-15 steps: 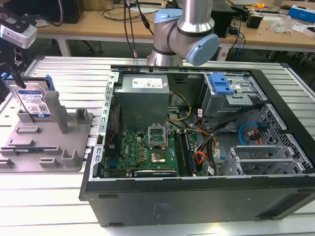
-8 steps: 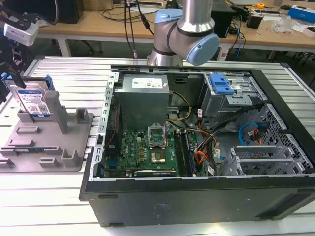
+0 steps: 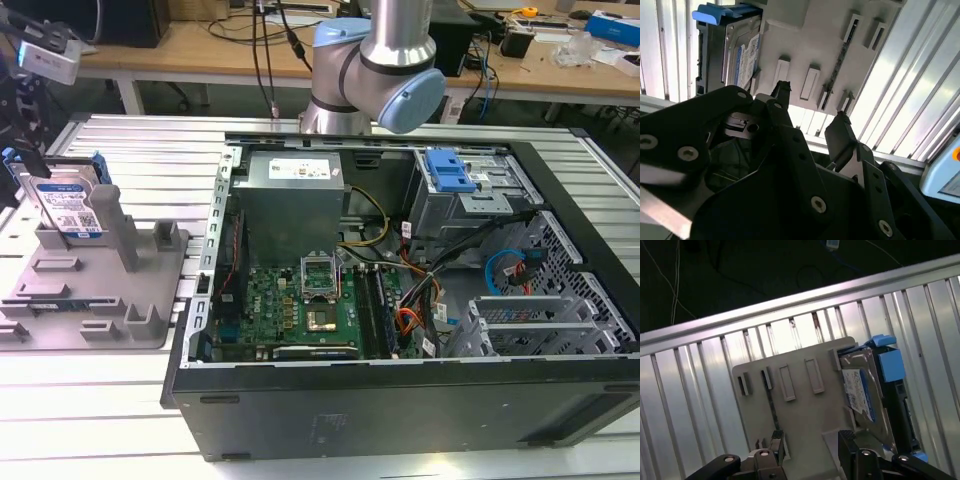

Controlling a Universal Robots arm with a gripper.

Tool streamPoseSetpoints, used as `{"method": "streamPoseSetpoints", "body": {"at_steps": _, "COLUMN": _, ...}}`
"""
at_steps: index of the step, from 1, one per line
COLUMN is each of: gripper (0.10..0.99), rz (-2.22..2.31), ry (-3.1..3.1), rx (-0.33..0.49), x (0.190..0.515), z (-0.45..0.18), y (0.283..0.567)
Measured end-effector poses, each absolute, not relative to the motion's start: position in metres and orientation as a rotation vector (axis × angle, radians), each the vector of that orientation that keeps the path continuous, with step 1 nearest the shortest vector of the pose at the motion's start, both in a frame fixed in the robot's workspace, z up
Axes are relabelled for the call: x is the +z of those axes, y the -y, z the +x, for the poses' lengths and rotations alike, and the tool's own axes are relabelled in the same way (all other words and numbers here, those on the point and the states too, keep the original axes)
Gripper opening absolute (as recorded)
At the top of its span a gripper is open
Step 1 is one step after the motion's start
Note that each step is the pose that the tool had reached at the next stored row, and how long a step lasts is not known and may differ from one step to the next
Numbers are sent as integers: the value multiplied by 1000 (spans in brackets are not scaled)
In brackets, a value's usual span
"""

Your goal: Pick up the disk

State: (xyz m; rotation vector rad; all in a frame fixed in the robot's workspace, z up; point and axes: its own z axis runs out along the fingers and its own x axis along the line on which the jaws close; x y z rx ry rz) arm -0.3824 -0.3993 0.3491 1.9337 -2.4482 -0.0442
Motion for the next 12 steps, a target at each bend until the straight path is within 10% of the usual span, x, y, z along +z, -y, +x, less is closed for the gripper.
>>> {"method": "streamPoseSetpoints", "body": {"at_steps": 12, "gripper": 557, "rz": 2129, "ry": 2285, "rx": -34, "x": 349, "z": -376, "y": 399}}
